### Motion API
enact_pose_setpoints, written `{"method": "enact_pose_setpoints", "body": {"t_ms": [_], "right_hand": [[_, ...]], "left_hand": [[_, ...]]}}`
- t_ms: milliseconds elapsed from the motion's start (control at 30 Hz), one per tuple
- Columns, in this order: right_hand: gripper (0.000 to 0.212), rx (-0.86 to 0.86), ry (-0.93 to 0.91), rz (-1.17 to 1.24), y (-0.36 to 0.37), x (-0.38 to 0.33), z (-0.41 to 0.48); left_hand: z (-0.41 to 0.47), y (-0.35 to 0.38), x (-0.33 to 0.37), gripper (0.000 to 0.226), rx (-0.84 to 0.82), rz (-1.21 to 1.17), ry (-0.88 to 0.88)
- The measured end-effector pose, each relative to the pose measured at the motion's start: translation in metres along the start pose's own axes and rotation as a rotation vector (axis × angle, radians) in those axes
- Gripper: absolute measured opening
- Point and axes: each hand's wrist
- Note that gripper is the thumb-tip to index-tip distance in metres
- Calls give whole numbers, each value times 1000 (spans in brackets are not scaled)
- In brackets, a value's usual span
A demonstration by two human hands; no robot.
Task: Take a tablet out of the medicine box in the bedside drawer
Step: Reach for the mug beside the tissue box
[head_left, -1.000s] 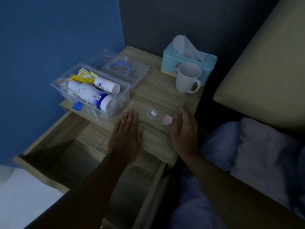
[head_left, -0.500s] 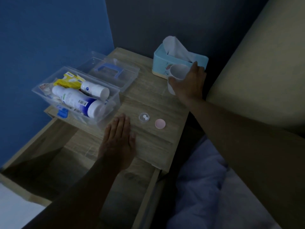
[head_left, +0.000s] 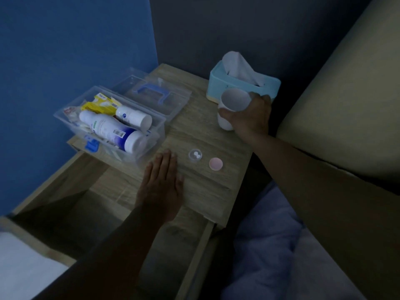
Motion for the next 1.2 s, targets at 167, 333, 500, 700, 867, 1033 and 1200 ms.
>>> {"method": "enact_pose_setpoints", "body": {"t_ms": [167, 333, 500, 700, 867, 1033, 1200], "right_hand": [[86, -58, -71, 41, -5, -14, -23], [84, -127, -119, 0, -10, -19, -39], [81, -155, -117, -43, -10, -17, -52], [76, -163, -106, -25, -10, -10, -57], [78, -164, -90, -31, -9, -8, -57], [86, -196, -106, -141, -6, -11, -59], [109, -235, -318, -200, -15, -22, -73]], "left_hand": [[-1, -2, -1, 65, -5, 40, 9], [-1, -1, -1, 62, -17, 32, 0], [0, -1, -2, 62, -35, 6, -9], [1, -2, -1, 63, -71, 10, -21], [1, -4, -2, 65, -94, 11, -16], [6, -11, -6, 67, -188, -33, 11], [-6, -30, -16, 62, -113, -255, 21]]}}
Point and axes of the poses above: each hand's wrist, its own z-axis towards the middle knuckle, its own y-axis out of the palm, x = y × z, and after that the axes turned 1 degree about x, right-handed
